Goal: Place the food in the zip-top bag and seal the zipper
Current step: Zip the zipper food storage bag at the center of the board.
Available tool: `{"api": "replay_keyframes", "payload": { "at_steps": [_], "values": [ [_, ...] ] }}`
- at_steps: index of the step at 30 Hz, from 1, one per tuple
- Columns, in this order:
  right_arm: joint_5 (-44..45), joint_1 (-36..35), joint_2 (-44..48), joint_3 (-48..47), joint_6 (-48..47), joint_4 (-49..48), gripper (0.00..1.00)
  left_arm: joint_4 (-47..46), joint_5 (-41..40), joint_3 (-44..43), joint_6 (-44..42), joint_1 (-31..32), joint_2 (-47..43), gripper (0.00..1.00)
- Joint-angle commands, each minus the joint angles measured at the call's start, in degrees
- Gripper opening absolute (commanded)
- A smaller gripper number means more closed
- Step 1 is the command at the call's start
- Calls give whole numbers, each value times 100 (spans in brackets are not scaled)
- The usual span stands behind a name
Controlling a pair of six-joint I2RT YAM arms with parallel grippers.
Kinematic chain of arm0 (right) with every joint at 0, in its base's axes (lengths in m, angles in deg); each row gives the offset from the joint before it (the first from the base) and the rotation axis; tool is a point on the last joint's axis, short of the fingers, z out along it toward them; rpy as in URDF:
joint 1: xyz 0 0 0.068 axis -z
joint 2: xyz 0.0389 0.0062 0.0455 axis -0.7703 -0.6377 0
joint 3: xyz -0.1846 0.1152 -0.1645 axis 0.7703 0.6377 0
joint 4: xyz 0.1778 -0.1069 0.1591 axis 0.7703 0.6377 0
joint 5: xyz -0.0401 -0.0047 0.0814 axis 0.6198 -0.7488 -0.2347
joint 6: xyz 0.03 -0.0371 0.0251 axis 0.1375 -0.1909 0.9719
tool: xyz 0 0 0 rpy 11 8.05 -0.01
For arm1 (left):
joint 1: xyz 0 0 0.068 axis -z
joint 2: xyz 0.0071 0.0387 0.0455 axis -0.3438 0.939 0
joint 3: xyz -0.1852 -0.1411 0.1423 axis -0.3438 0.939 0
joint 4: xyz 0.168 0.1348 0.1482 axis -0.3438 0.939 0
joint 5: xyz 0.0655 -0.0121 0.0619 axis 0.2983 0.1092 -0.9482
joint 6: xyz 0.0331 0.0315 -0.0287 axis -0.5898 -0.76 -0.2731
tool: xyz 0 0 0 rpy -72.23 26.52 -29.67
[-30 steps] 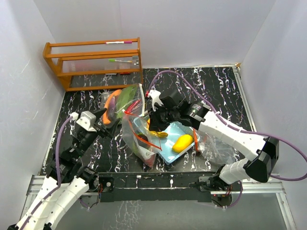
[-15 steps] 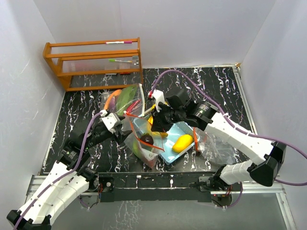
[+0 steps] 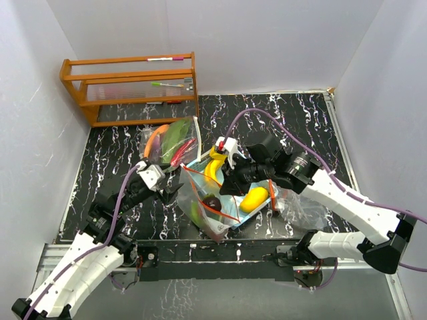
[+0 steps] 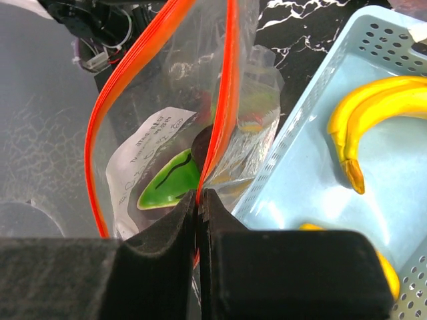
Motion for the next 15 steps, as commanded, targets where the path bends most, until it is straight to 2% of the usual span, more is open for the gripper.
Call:
{"api": "replay_keyframes", "payload": {
  "at_steps": [1,7,11,15],
  "values": [
    [-417,30,289,118,-276,-379,8,-416,49,92,-36,-3,-66,71],
    [-831,26,328,72,-503,-292,8,-986,845,149,398,-5,427,71],
    [-788,27,407,60,-581,-262,8,-934,1397,21,438,-19,935,70],
    [-816,26,420,67,-600,-207,8,-1213,1781,37,657,-34,921,70]
  ]
}}
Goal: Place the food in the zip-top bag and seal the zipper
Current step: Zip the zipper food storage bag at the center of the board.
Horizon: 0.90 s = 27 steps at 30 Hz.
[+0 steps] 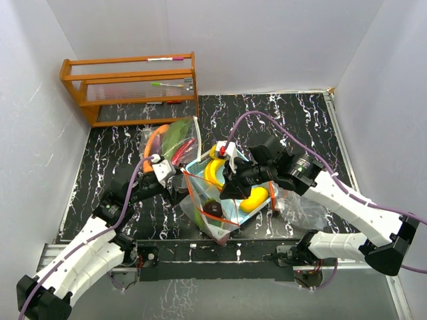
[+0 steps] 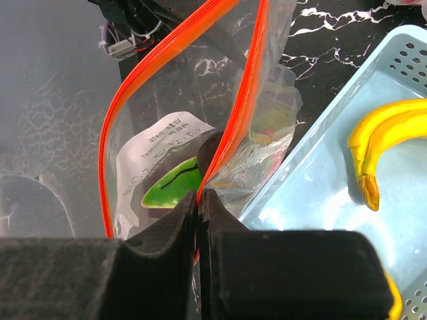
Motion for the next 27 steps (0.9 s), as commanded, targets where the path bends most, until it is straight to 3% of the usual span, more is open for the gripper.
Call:
{"api": "replay_keyframes", "payload": {
  "at_steps": [1,6,9,11,16,20,23,27],
  "values": [
    [-178,30,217,-69,-180,-197,8,-489,721,-92,230,-32,-126,69],
    [-157,27,193,-63,-192,-176,8,-443,919,-115,214,-38,-133,49],
    [-38,28,179,-64,-180,-195,8,-422,1056,-137,233,-41,-82,27],
    [4,26,166,-81,-169,-203,8,-221,1280,-256,107,-36,38,2],
    [267,25,115,-162,-110,-204,8,412,1720,-650,-82,-36,405,0],
    [1266,26,113,-174,140,-277,10,1031,897,-959,-110,-46,147,0],
    [2124,27,270,-91,251,-446,50,1762,165,-1236,-374,-45,-154,0],
    [2364,26,618,-71,143,-768,61,2630,19,-1778,-683,-45,-365,0]
  ]
}}
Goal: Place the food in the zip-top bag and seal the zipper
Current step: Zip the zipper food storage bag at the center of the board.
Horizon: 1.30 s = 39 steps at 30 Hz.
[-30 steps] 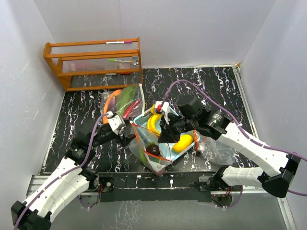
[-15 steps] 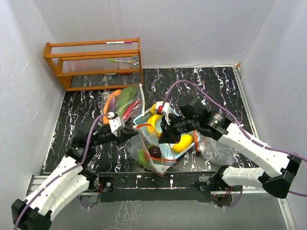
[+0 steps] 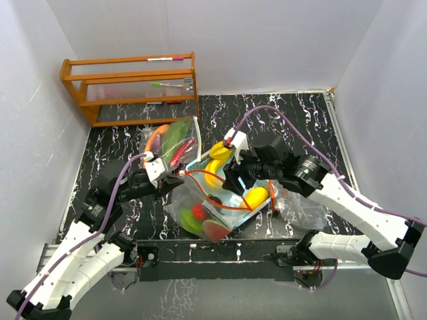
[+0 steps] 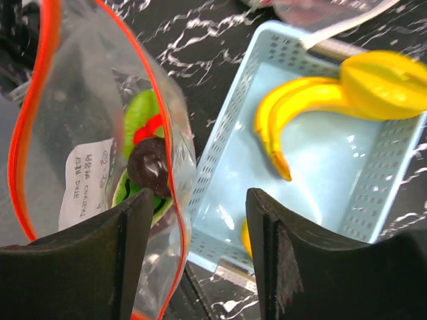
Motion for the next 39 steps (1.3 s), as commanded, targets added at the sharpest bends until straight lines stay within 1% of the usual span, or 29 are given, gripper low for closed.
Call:
{"api": "replay_keyframes", "payload": {
  "at_steps": [1,6,11,14,16,19,23,27,31,34,36,39],
  "values": [
    [581,26,506,-156,-64,-712,61,1117,-332,-777,-473,-18,-270,0],
    [-134,26,391,-795,-443,-869,62,1586,-161,-1098,-737,-18,-213,0],
    [-1136,26,39,-1243,-931,-1125,62,1667,174,-1105,-868,-19,-195,0],
    [-1699,26,-343,-1478,-1082,-1109,62,1625,176,-1053,-852,-19,-193,0],
    [-2035,26,-590,-1600,-1117,-1128,64,1605,138,-1032,-840,-19,-197,0],
    [-2376,26,-880,-1663,-1115,-1320,64,1585,181,-1028,-813,-19,-189,0],
    [-2513,2,-1035,-1643,-1163,-1723,64,1606,193,-1074,-808,-19,-150,0],
    [-2869,-24,-1167,-1777,-1250,-1999,64,1618,211,-1124,-821,-18,-122,0],
    [-3205,-59,-1434,-2086,-1383,-1944,64,1628,206,-1185,-817,-18,-114,0],
    [-3402,-144,-1707,-2357,-1514,-1653,60,1628,153,-1237,-816,-19,-92,0],
    [-3324,-250,-1834,-2444,-1584,-1521,59,1628,148,-1280,-817,-18,-73,0],
    [-2957,-444,-1910,-2399,-1640,-1514,60,1628,151,-1315,-816,-21,-40,0]
  ]
}}
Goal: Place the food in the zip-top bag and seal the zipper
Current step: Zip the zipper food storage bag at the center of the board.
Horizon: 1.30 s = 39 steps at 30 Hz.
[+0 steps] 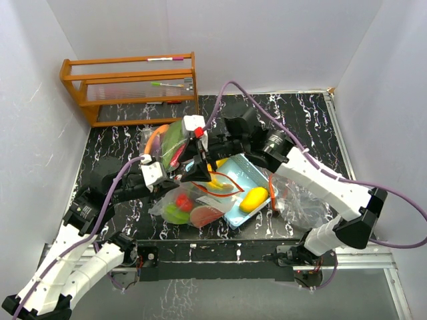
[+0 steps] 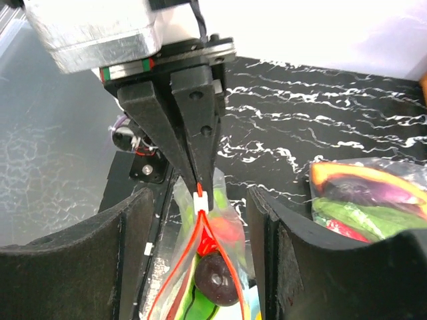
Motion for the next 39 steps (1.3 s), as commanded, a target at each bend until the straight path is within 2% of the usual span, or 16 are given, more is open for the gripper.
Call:
{"api": "replay_keyframes", "payload": {
  "at_steps": [1,6,9,14,23,34,39],
  "values": [
    [212,-268,-116,-198,-222,-5,60,-28,111,-274,-25,-19,46,0],
    [499,-351,-179,-225,-215,-34,61,-53,128,-292,-18,-21,59,0],
    [535,-351,-172,-236,-203,-34,55,-55,101,-304,-24,-18,60,0],
    [830,-343,-109,-94,-161,-102,54,-66,96,-317,-26,-19,62,0],
    [655,-350,-243,-186,-248,102,46,-29,82,-347,-34,-19,35,0],
    [458,-344,-162,-74,-306,156,45,-37,49,-318,-35,-18,16,0],
    [493,-346,-211,-102,-273,144,35,-46,32,-303,-17,-19,7,0]
  ]
}}
